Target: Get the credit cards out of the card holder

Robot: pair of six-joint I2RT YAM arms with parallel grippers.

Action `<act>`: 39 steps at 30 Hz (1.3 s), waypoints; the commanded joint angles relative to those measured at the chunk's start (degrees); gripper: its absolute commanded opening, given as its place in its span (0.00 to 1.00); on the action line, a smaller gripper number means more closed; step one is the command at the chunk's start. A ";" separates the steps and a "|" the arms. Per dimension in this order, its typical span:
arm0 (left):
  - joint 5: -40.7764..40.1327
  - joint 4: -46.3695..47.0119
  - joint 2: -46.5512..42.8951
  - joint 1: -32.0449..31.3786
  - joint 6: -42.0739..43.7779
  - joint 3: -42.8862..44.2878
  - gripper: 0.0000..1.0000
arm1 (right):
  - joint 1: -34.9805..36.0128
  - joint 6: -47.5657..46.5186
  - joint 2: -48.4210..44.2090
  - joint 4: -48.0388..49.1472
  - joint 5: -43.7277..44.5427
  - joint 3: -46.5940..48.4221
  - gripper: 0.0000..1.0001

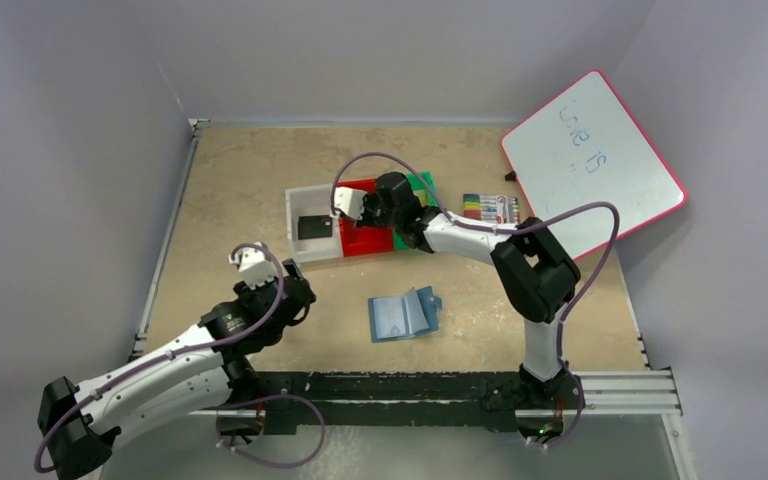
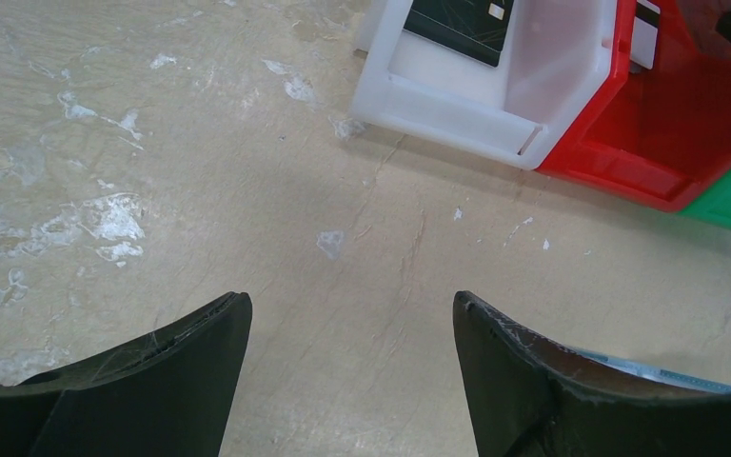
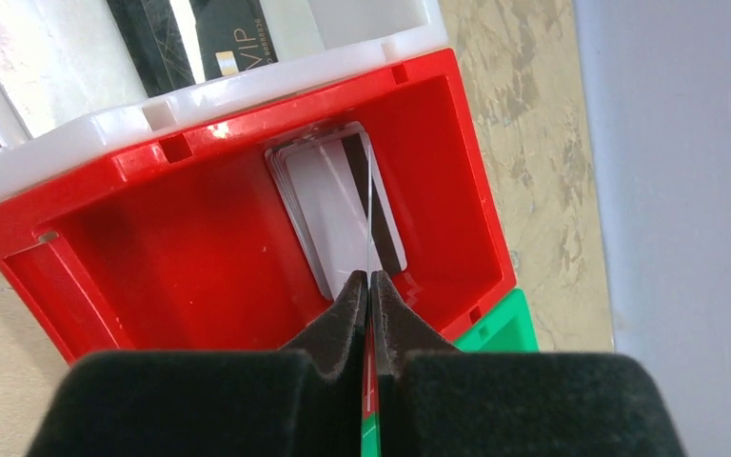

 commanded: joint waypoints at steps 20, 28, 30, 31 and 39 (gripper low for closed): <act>-1.04 -0.60 -1.98 0.33 1.73 1.57 0.78 | 0.48 -8.21 9.58 3.20 9.64 9.34 0.09; -1.01 -0.76 -1.69 0.35 1.44 1.56 0.77 | 0.99 -11.03 11.06 4.36 9.97 9.39 0.13; -0.93 -0.59 -1.51 0.29 1.46 1.38 0.77 | 1.27 -12.53 11.27 3.93 9.53 9.33 0.11; -0.85 -0.49 -1.37 0.30 1.34 1.34 0.77 | 1.35 -13.31 11.35 3.35 9.29 9.37 0.06; -0.54 -0.39 -0.98 0.31 1.50 1.28 0.77 | 1.64 -13.87 10.81 1.89 9.28 8.37 0.12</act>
